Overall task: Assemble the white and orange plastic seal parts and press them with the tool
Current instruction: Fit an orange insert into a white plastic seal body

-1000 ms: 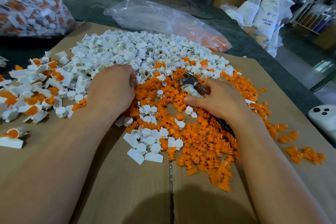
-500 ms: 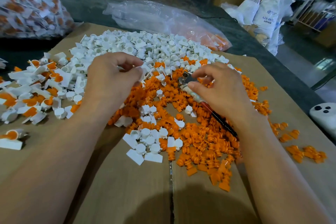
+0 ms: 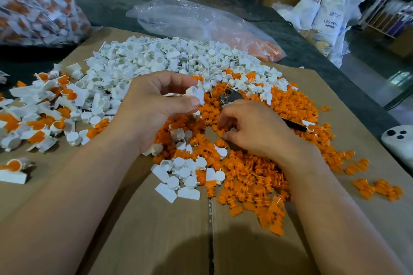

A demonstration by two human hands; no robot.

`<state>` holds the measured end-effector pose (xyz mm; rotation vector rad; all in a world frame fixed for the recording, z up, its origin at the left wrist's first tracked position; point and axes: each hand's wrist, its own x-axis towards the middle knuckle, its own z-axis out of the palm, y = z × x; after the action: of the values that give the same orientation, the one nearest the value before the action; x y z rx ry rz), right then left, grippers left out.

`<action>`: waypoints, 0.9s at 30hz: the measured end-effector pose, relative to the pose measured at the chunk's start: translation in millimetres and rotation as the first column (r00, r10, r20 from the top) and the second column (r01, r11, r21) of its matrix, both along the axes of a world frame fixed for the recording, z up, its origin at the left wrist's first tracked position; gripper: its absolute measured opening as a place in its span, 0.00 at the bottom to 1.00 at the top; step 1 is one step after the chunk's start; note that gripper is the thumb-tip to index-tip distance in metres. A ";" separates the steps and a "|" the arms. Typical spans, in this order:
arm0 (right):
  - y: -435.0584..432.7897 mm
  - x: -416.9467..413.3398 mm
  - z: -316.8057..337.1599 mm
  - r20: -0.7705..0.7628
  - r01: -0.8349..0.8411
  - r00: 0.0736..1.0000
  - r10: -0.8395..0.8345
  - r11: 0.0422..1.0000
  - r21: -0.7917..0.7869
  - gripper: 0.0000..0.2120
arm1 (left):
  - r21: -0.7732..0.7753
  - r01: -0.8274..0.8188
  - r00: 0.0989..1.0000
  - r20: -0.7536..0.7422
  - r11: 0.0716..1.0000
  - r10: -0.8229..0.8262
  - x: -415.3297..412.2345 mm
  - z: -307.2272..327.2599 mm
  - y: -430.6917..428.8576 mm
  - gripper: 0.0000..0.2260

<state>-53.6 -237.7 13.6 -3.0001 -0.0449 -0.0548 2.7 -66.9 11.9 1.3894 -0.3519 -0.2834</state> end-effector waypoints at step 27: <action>-2.5 -2.4 -1.0 0.025 -0.064 0.998 0.062 0.994 0.084 0.12 | -0.123 0.041 0.992 -0.113 0.991 -0.056 -0.2 2.5 0.7 0.10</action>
<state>-56.0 -240.2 12.5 -2.9112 -0.1357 -0.0811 2.5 -66.3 14.4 1.2408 -0.3017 -0.3757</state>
